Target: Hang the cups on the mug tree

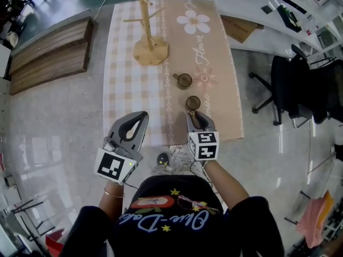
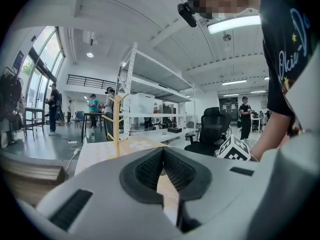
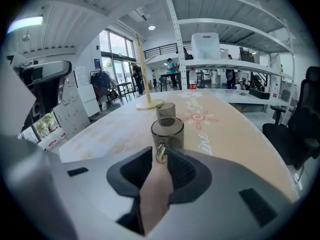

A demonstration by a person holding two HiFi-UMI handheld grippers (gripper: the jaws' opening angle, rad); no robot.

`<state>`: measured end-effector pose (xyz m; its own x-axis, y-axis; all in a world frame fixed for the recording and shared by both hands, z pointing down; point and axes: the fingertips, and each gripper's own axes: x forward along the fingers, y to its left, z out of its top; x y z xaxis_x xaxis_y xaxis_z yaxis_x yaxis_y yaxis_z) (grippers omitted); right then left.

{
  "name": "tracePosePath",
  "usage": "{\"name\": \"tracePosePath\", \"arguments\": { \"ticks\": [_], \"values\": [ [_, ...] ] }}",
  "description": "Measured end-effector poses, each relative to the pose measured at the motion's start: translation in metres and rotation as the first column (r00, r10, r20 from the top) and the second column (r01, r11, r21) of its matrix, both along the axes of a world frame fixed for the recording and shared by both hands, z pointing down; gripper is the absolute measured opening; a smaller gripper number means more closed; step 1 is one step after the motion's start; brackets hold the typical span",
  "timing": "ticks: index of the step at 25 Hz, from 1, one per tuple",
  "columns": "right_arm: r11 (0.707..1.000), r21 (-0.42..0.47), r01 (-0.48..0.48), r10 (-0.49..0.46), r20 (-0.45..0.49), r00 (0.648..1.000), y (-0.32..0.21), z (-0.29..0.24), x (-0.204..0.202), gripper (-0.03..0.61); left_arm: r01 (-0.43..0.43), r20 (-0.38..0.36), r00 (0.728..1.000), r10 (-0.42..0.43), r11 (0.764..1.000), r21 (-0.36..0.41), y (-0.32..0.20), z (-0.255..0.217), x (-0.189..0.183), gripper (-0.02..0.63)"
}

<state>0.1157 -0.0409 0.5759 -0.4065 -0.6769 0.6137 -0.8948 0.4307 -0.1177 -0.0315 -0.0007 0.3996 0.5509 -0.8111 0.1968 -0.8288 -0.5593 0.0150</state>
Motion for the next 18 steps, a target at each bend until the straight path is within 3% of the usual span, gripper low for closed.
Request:
{"name": "tracePosePath", "arguments": {
  "ticks": [7, 18],
  "values": [
    [1.0, -0.002, -0.014, 0.014, -0.051, 0.999, -0.0001, 0.0031, 0.0013, 0.057, -0.001, 0.013, 1.0, 0.001, 1.0, -0.002, 0.0021, -0.0002, 0.0016, 0.009],
    [1.0, 0.022, 0.002, 0.0, -0.11, 0.994, -0.0029, 0.004, -0.0022, 0.063, -0.011, 0.017, 1.0, 0.011, 1.0, -0.013, 0.0057, 0.0033, 0.0081, 0.008]
  ]
}}
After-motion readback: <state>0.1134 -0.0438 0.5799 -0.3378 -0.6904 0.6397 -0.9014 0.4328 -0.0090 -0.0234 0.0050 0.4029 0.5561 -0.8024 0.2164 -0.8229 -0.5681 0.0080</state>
